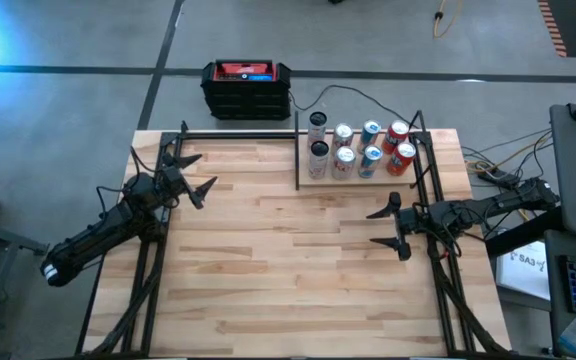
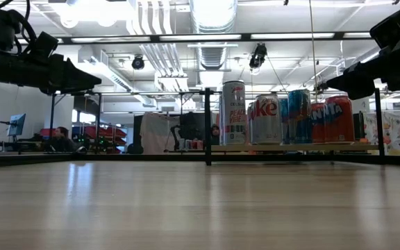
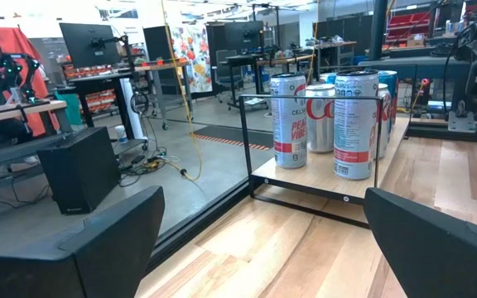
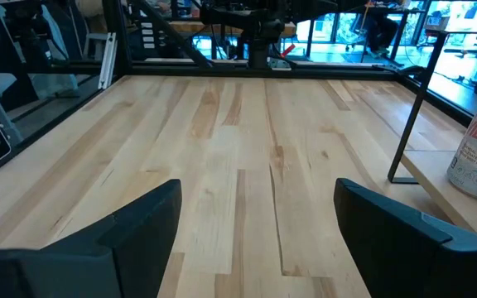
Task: Place canned beverage on shelf
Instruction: Return to Home Position
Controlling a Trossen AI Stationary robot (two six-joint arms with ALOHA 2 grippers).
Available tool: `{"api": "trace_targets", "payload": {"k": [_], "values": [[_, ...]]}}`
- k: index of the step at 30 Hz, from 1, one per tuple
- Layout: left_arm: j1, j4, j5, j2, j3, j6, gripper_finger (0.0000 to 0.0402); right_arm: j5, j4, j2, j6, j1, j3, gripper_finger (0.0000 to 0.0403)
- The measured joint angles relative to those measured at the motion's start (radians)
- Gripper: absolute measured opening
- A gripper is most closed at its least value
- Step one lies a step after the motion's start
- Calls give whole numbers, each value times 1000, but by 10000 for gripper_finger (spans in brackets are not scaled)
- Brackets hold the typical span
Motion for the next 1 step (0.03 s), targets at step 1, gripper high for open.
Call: {"api": "trace_targets", "payload": {"k": [1], "values": [[0, 0, 0, 0, 0, 0, 398, 0, 0, 0, 0, 0, 0, 302]]}}
